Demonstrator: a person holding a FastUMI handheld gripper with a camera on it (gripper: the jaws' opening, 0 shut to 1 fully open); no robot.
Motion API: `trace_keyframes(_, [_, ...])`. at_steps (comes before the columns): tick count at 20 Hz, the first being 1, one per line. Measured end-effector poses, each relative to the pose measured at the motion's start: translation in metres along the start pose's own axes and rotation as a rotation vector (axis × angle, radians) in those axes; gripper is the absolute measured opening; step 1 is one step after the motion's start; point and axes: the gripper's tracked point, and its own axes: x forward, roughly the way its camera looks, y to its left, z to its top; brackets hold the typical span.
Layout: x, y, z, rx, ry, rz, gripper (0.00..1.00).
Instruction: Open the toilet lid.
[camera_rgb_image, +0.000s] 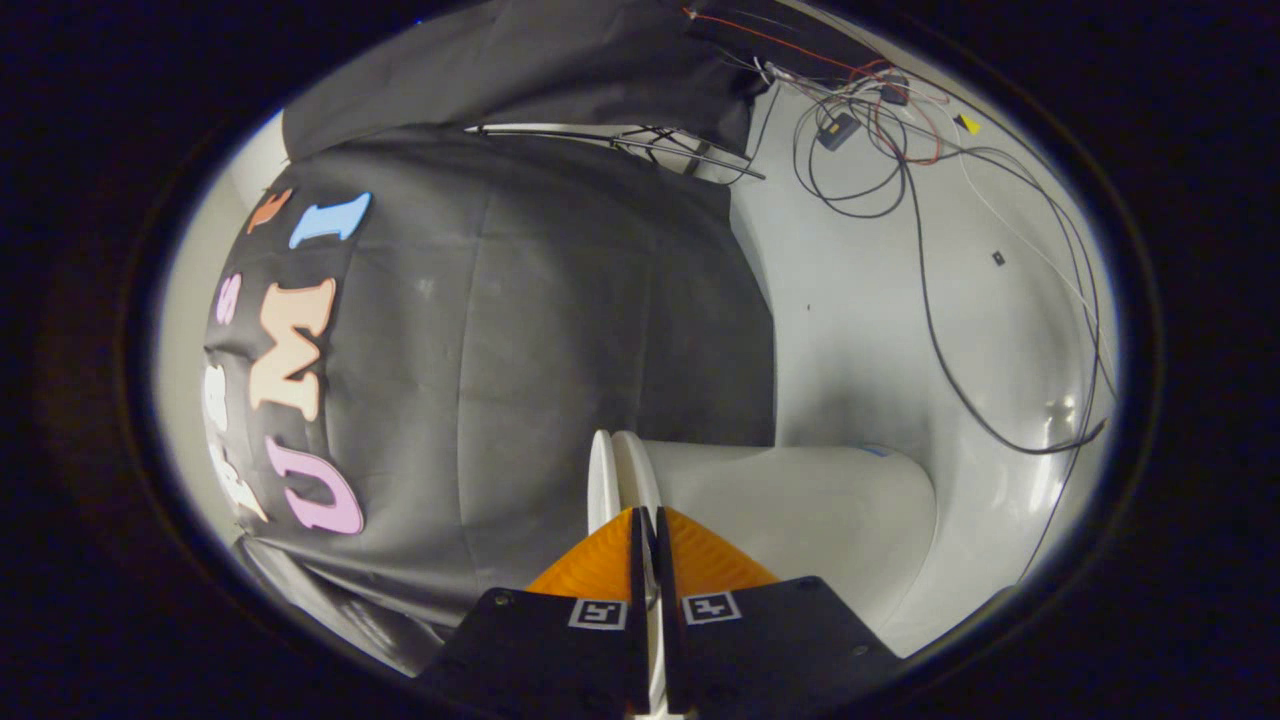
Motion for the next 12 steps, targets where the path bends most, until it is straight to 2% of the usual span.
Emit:
trace_keyframes(4, [-0.007, 0.026, -0.003, -0.108, -0.02, -0.013, 0.06])
trace_keyframes(8, [-0.018, 0.066, -0.008, -0.193, -0.049, 0.037, 0.06])
trace_keyframes(12, [-0.032, 0.113, -0.018, -0.331, -0.057, 0.067, 0.06])
